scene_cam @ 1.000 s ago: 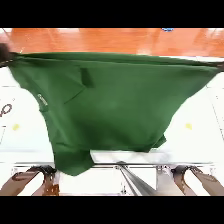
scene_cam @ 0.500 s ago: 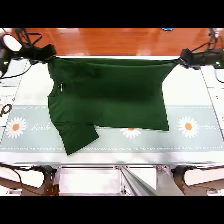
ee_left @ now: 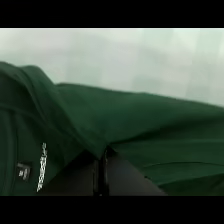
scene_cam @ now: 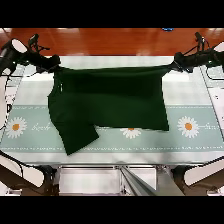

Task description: Fold the shirts.

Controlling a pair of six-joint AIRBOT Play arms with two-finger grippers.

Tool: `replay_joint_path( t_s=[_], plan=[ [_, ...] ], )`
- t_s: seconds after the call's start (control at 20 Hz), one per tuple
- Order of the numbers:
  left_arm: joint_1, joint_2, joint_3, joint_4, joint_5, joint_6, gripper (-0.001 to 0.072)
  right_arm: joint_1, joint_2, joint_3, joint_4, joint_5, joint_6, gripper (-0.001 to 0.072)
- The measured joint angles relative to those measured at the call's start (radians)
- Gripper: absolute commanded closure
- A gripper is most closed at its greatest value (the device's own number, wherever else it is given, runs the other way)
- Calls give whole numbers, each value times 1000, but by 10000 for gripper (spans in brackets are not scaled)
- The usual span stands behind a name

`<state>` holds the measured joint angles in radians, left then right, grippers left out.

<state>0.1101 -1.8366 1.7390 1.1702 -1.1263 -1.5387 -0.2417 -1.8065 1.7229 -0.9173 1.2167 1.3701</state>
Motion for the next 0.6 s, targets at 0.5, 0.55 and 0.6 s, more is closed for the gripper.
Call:
replay_joint_path(
  t_s=[0.5, 0.55, 0.6],
  plan=[
    [15, -21, -90, 0, -159, 89, 691, 23, -2, -131, -82, 85, -3, 690],
    [15, -21, -102, 0, -159, 91, 689, 27, -5, -142, -85, 79, -3, 676],
    [15, -22, -112, 0, -164, 92, 637, 29, -6, -148, -90, 74, -1, 498]
  ],
)
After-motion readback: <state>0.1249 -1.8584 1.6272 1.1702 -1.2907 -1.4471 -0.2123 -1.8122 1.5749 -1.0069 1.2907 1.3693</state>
